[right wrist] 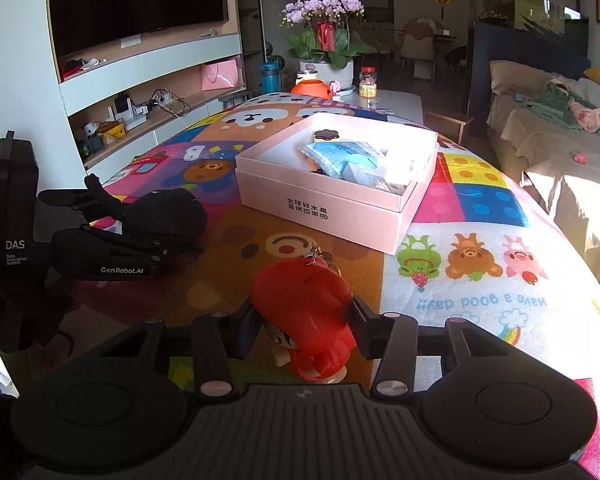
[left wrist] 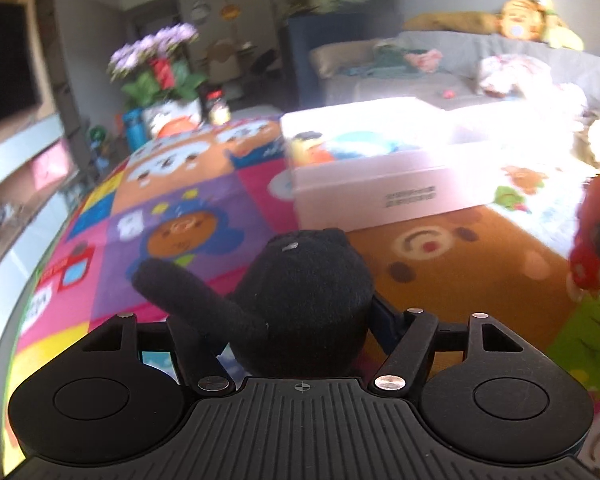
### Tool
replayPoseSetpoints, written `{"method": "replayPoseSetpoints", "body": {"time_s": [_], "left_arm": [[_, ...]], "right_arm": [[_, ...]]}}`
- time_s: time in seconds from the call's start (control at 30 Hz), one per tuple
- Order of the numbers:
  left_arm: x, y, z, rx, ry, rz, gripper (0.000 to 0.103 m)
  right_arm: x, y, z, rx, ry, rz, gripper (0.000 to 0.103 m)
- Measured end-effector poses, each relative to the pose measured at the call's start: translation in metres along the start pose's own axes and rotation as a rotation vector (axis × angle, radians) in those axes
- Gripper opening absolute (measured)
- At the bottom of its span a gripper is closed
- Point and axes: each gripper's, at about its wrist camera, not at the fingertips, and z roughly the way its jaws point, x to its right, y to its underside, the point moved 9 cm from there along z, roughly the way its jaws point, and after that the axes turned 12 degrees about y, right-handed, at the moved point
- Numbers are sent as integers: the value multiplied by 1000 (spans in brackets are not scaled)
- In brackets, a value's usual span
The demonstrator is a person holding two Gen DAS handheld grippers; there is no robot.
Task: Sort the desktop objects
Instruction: 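Carry the plush cat and red doll over the box and open both grippers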
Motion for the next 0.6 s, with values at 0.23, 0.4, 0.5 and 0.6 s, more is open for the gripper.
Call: {"method": "replayPoseSetpoints", "body": {"time_s": [0.23, 0.4, 0.5, 0.6], "left_arm": [[18, -80, -12, 186, -27, 165, 74], [-1, -150, 32, 241, 1, 19, 77], [-7, -159, 60, 211, 52, -40, 95], [-13, -140, 58, 205, 48, -55, 96]], "right_arm": [[-5, -5, -3, 22, -30, 17, 46], [-12, -13, 1, 35, -42, 6, 46], [-10, -16, 5, 31, -28, 11, 46], [0, -21, 9, 33, -6, 23, 46]]}}
